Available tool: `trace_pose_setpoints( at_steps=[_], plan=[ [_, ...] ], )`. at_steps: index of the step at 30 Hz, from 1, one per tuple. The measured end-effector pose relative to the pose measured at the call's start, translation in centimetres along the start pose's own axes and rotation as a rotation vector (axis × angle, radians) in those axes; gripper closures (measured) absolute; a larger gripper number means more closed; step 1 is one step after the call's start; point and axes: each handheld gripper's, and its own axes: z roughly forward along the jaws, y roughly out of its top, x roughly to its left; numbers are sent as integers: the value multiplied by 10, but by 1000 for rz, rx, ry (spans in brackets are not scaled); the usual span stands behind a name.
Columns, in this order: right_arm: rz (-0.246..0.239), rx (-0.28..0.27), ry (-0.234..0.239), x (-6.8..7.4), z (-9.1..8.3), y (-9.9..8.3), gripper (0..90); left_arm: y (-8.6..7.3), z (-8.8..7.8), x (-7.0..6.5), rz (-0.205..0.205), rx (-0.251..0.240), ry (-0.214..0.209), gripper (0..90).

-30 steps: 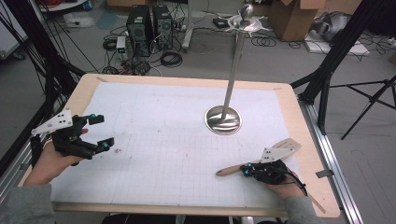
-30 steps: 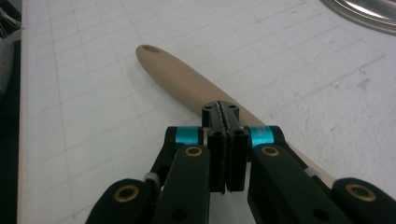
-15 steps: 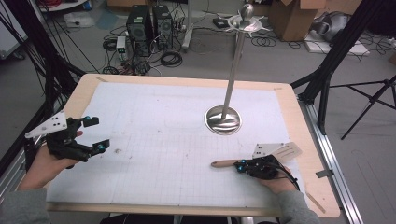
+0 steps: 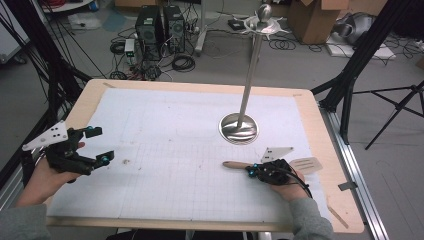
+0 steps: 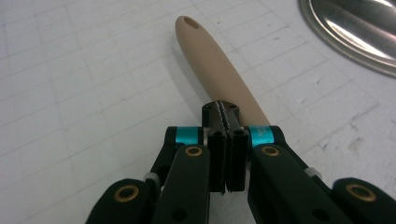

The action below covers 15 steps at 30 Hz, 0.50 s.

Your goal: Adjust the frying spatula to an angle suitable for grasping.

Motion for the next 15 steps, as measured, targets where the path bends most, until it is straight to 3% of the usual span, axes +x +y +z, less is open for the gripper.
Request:
trace_pose_setpoints(
  at_steps=[5, 12, 15],
  plan=[
    [-10, 9, -22, -3, 5, 6, 900, -3, -4, 1, -6, 5, 9, 22],
    [21, -24, -3, 1, -3, 7, 900, -3, -2, 2, -9, 4, 5, 22],
    [46, -52, -54, -3, -15, 3, 900, -3, 0, 2, -10, 6, 0, 22]
  ],
)
